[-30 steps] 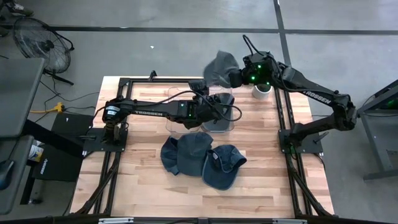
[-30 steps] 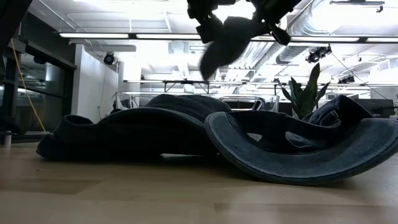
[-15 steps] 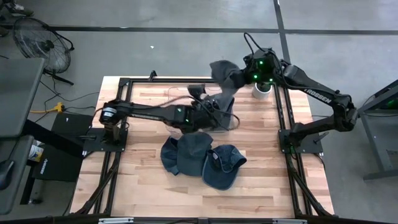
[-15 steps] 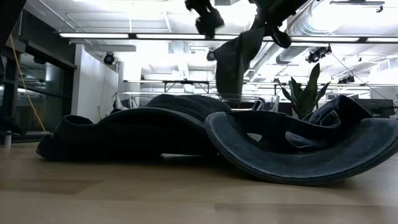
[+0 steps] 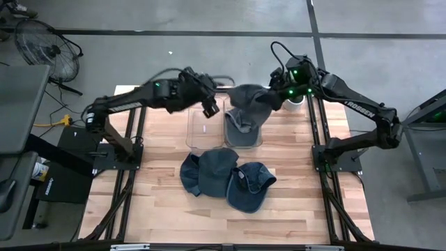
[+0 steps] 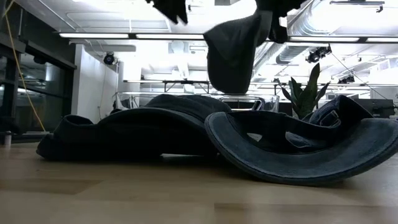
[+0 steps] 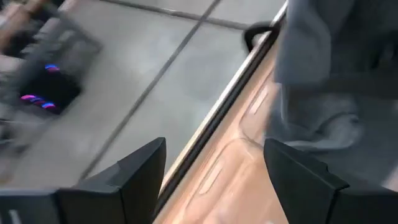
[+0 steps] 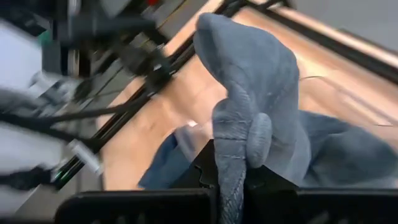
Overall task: Pick & Place hat
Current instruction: Put the gray cap into the right transparent bin
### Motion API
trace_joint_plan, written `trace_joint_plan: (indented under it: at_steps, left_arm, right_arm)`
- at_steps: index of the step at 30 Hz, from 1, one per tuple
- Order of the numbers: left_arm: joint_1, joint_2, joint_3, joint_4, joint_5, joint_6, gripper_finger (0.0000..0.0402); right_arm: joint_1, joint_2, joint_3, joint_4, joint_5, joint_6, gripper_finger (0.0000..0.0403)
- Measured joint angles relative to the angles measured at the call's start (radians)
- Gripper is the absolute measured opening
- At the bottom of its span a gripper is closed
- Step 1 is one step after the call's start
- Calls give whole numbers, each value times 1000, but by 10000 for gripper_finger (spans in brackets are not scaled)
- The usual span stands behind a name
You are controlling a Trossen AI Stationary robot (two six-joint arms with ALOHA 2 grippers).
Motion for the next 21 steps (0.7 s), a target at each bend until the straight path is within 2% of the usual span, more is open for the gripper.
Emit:
trace_joint_plan:
  at_steps: [8,13,17,21]
  left_arm:
    - [126,-70,-6,39,303,68,227]
    - [229,-126,-108,158,602,92,208]
    - [294,-164,-203,251,848,84,200]
    - [330,-198,-291,279,1003,60,199]
  right_arm:
    - [2,7,0,0,-229,-25,0]
    - [11,27,0,1,-249,-28,0]
    - [15,84,0,1,-311,-38,0]
    - [18,148,0,0,-337,-56,0]
